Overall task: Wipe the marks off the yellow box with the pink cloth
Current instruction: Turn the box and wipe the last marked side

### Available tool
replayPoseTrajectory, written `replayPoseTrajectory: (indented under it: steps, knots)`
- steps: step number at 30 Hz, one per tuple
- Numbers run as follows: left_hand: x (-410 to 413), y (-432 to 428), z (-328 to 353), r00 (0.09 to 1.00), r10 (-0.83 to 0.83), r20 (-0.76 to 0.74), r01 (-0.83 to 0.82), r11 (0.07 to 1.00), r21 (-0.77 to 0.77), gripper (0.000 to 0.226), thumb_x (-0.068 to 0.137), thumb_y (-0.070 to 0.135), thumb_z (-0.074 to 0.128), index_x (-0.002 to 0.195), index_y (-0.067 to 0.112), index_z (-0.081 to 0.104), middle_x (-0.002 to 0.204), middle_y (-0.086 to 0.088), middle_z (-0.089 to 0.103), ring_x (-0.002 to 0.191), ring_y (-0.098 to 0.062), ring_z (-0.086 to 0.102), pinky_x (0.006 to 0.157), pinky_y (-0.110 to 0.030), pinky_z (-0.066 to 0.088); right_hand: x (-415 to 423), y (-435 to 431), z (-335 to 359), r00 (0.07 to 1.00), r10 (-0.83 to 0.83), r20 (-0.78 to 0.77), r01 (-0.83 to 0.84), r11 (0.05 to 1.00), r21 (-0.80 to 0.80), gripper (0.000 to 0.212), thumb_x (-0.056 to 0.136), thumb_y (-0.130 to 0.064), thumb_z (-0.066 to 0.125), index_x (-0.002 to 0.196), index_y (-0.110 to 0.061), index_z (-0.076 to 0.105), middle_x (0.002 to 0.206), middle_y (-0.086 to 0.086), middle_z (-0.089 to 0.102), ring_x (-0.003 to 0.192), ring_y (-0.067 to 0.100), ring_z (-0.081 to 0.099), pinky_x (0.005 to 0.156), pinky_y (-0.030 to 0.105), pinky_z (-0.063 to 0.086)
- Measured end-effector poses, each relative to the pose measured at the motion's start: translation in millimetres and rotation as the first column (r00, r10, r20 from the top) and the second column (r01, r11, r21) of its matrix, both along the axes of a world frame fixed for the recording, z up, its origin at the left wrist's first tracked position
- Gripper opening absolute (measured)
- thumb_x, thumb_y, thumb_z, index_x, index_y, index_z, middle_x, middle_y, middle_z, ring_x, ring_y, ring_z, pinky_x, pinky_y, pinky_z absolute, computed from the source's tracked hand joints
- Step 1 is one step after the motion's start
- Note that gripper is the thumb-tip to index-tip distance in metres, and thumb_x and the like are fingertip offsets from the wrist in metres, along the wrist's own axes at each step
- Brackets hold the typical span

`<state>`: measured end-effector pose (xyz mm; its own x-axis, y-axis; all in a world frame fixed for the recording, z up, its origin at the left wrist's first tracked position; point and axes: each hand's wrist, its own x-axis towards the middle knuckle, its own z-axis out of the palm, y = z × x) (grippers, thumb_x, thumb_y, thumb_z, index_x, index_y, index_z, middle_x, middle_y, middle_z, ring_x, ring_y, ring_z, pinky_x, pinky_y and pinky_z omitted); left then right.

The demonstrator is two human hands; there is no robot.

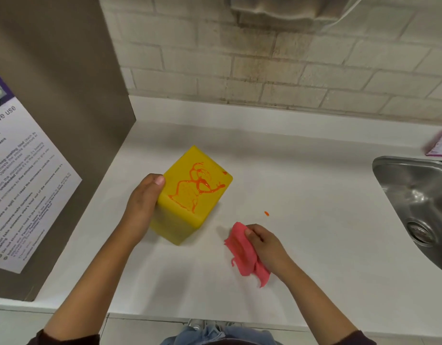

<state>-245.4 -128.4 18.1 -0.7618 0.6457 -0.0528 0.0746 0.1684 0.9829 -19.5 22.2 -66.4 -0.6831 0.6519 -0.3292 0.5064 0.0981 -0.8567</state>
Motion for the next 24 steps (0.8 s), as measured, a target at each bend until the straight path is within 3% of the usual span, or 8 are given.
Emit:
replayPoseTrajectory:
  steps: [3, 6, 9, 12, 14, 16, 19, 24]
  knots:
    - [4, 0, 1, 1.0, -0.012, -0.017, 0.012, 1.0, -0.004, 0.043, 0.063, 0.067, 0.036, 0.079, 0.033, 0.056, 0.084, 0.006, 0.061, 0.08, -0.014, 0.056, 0.074, -0.035, 0.043, 2, 6, -9, 0.995, -0.1, 0.024, 0.088, 0.95, 0.298, 0.02, 0.094, -0.02, 0.05, 0.109, -0.021, 0.064, 0.102, -0.004, 0.066, 0.091, 0.012, 0.059, 0.075, 0.014, 0.04]
    - [9, -1, 3, 0.998, -0.028, -0.054, 0.027, 1.0, -0.015, 0.044, 0.062, 0.066, 0.035, 0.081, 0.032, 0.054, 0.084, 0.005, 0.06, 0.079, -0.013, 0.055, 0.071, -0.032, 0.042, 10, 12, -10, 0.981, -0.192, -0.023, 0.19, 0.929, 0.318, 0.03, 0.093, -0.01, 0.048, 0.122, -0.014, 0.055, 0.115, 0.004, 0.063, 0.1, 0.016, 0.058, 0.087, 0.025, 0.042]
    - [14, -1, 6, 0.996, -0.049, -0.078, 0.047, 0.999, -0.02, 0.044, 0.062, 0.066, 0.034, 0.08, 0.03, 0.053, 0.083, 0.005, 0.058, 0.077, -0.012, 0.053, 0.068, -0.03, 0.04, 23, 9, -1, 0.967, -0.231, -0.106, 0.254, 0.843, 0.475, 0.026, 0.087, -0.004, 0.052, 0.108, -0.016, 0.058, 0.105, -0.002, 0.059, 0.096, 0.016, 0.054, 0.08, 0.022, 0.036]
    - [18, -1, 7, 0.995, -0.057, -0.084, 0.055, 0.998, -0.023, 0.044, 0.061, 0.066, 0.034, 0.079, 0.03, 0.052, 0.083, 0.005, 0.058, 0.077, -0.013, 0.053, 0.067, -0.03, 0.039, 39, -4, 0, 0.999, 0.006, 0.044, -0.039, 0.6, 0.799, 0.02, 0.073, -0.006, 0.062, 0.085, -0.023, 0.061, 0.088, -0.003, 0.057, 0.084, 0.022, 0.05, 0.073, 0.03, 0.029]
    - [21, -1, 7, 0.994, -0.074, -0.084, 0.073, 0.997, -0.02, 0.044, 0.061, 0.066, 0.035, 0.08, 0.03, 0.052, 0.083, 0.004, 0.058, 0.078, -0.014, 0.053, 0.068, -0.031, 0.039, 51, -14, -10, 0.953, 0.195, 0.231, -0.293, 0.413, 0.862, 0.028, 0.065, -0.007, 0.067, 0.084, -0.028, 0.06, 0.085, -0.004, 0.056, 0.083, 0.021, 0.045, 0.073, 0.031, 0.026]
    - [23, -1, 7, 0.992, -0.089, -0.086, 0.087, 0.996, -0.017, 0.044, 0.061, 0.066, 0.035, 0.081, 0.029, 0.052, 0.084, 0.003, 0.058, 0.079, -0.016, 0.053, 0.068, -0.031, 0.039, 60, -17, -21, 0.906, 0.268, 0.327, -0.401, 0.302, 0.865, 0.038, 0.062, -0.005, 0.07, 0.089, -0.03, 0.06, 0.086, -0.004, 0.056, 0.086, 0.02, 0.041, 0.076, 0.033, 0.025]
    - [24, -1, 8, 0.992, -0.093, -0.084, 0.092, 0.996, -0.014, 0.045, 0.061, 0.066, 0.036, 0.081, 0.029, 0.052, 0.085, 0.002, 0.058, 0.08, -0.017, 0.053, 0.069, -0.031, 0.039, 63, -13, -27, 0.896, 0.279, 0.346, -0.418, 0.265, 0.869, 0.043, 0.061, -0.007, 0.075, 0.094, -0.031, 0.06, 0.086, -0.003, 0.056, 0.086, 0.02, 0.04, 0.077, 0.035, 0.026]
    - [23, -1, 8, 0.993, -0.092, -0.077, 0.091, 0.996, -0.008, 0.045, 0.062, 0.066, 0.036, 0.082, 0.029, 0.052, 0.085, 0.002, 0.058, 0.08, -0.017, 0.053, 0.069, -0.031, 0.039, 57, -9, -27, 0.907, 0.299, 0.295, -0.369, 0.23, 0.901, 0.024, 0.069, -0.017, 0.077, 0.087, -0.027, 0.064, 0.078, -0.003, 0.058, 0.081, 0.019, 0.04, 0.074, 0.033, 0.026]
